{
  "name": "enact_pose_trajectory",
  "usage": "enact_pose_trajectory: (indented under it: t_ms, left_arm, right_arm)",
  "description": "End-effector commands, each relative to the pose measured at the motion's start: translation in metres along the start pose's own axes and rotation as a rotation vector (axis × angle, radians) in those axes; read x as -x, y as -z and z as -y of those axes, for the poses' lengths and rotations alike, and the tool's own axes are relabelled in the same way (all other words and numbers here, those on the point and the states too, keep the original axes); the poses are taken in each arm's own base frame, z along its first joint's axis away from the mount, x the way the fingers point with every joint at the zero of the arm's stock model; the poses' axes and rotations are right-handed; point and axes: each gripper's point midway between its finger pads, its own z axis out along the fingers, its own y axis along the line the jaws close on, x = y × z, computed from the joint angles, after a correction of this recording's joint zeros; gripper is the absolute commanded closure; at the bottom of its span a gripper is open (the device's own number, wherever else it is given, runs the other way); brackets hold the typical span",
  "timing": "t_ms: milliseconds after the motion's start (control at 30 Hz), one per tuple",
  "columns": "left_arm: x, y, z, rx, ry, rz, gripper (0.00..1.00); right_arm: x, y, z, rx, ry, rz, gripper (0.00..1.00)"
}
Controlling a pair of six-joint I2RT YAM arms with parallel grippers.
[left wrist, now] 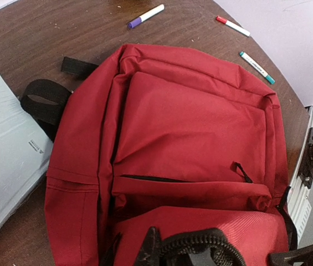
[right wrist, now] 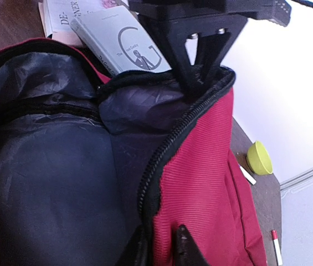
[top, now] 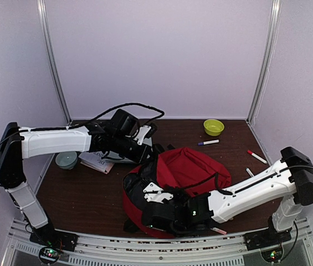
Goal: Pack the student bag
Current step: Pass from the left arm to the right
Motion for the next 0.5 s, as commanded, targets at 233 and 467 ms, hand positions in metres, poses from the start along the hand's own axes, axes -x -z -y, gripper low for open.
enact_pose_trajectory:
  t_ms: [233, 467]
  left_arm:
    - [-0.001, 0.030, -0.014, 0.099, 0.009, 0.057, 0.94]
    - [-0.022, 0.055, -0.037, 0.230, 0.066, 0.083, 0.57]
  right_arm:
    - [0.009, 0.020, 0.054, 0.063, -0.202, 0.029, 1.00]
    - [-0.004, 0.010, 0.065, 0.151, -0.333, 0.013, 1.00]
